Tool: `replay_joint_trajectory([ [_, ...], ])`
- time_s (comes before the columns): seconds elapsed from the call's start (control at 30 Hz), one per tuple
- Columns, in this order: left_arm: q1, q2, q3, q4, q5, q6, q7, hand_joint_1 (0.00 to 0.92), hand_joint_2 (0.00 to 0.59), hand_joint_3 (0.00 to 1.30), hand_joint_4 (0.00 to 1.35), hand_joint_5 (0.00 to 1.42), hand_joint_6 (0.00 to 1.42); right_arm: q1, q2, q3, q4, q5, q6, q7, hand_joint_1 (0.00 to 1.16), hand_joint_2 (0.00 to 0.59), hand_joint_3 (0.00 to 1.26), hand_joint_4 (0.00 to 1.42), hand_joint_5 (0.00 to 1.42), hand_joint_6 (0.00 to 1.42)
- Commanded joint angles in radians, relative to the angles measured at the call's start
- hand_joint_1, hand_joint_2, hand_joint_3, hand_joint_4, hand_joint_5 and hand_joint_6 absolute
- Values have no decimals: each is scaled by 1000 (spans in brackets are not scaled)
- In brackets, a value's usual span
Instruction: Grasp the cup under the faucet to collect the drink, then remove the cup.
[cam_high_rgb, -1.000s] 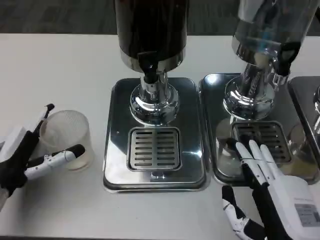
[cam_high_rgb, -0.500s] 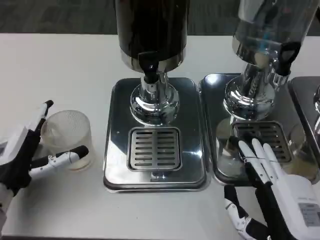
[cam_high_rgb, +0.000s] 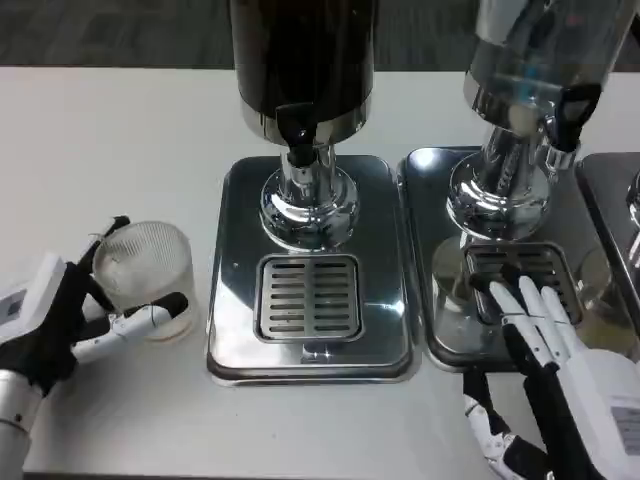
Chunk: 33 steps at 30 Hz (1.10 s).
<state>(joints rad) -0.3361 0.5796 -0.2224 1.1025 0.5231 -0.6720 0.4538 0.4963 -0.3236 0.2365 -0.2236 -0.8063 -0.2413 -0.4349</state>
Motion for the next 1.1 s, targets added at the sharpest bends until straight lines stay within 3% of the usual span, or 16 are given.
replay_joint_trajectory([
  [0.03,-18,-8,-19,34,13,-26,14,184,88,203,339,650,1023,0,-8,-15,-7,11,-18,6,614,563,105,0,0,231],
  [0.63,-12,-21,-23,78,2,-103,111,291,150,512,614,882,1178,-18,-13,-26,5,20,-28,27,599,570,105,0,0,231],
  [1.1,31,20,-2,53,-3,-151,190,294,155,566,663,934,1250,-28,-3,-24,18,30,-41,38,583,572,96,0,0,231],
])
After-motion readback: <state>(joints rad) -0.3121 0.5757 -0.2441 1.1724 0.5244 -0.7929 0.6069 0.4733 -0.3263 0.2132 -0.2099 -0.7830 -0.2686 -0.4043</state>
